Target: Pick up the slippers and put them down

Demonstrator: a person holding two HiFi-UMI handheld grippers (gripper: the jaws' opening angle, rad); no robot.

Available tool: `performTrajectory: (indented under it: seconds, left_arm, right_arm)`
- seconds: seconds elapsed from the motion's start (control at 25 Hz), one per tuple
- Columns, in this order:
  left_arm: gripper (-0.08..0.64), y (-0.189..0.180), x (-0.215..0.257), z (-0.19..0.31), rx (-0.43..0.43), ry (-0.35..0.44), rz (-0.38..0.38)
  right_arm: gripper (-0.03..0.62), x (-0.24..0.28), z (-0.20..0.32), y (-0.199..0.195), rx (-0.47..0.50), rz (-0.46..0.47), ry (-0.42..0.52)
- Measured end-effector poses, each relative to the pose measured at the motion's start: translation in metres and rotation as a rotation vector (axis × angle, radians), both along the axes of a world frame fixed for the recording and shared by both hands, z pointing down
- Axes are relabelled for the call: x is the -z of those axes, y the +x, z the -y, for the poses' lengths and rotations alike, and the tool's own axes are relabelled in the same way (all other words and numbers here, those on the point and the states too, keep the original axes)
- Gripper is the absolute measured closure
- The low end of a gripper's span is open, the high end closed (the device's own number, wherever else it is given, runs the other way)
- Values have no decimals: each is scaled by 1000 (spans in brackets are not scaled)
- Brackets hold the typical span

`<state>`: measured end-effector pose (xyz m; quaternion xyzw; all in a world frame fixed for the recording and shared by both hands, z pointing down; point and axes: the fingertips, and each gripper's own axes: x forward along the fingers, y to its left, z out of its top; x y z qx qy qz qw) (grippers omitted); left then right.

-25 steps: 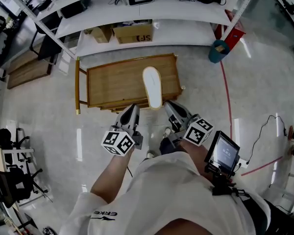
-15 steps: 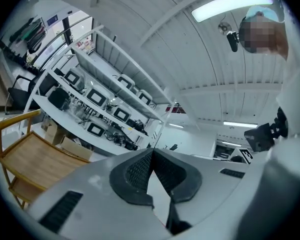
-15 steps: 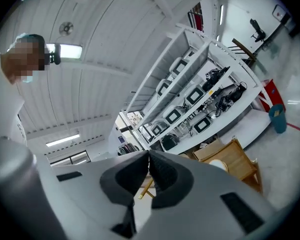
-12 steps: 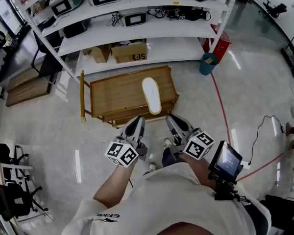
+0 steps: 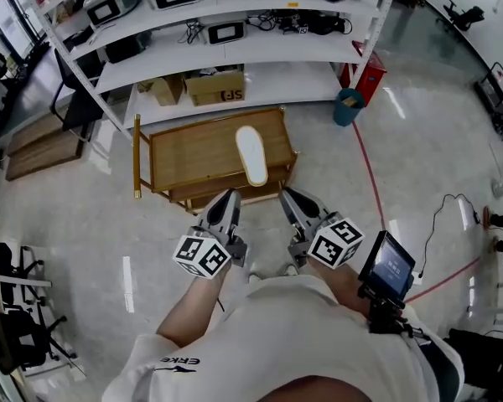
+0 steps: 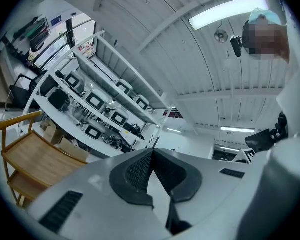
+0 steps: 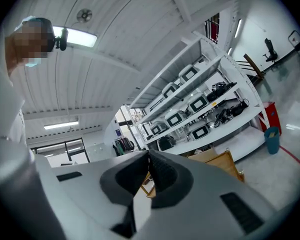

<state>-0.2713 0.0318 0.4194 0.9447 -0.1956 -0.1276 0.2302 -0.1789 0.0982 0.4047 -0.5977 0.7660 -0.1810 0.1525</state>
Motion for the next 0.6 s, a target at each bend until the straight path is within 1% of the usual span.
performTrajectory:
  seconds: [0.12,0.4,0.6]
  left_arm:
    - [557,8,2,-6,4,-3,-1]
    - [557,21,6,-25,-11,4,28]
    - [557,26,10,-32,-9,7,34]
  right_arm:
    - [586,2,-8,3,7,-18,-6]
    - [586,-4,-21,13,-5,16,-33]
    - [586,-6,-28,16,-8,37,-42]
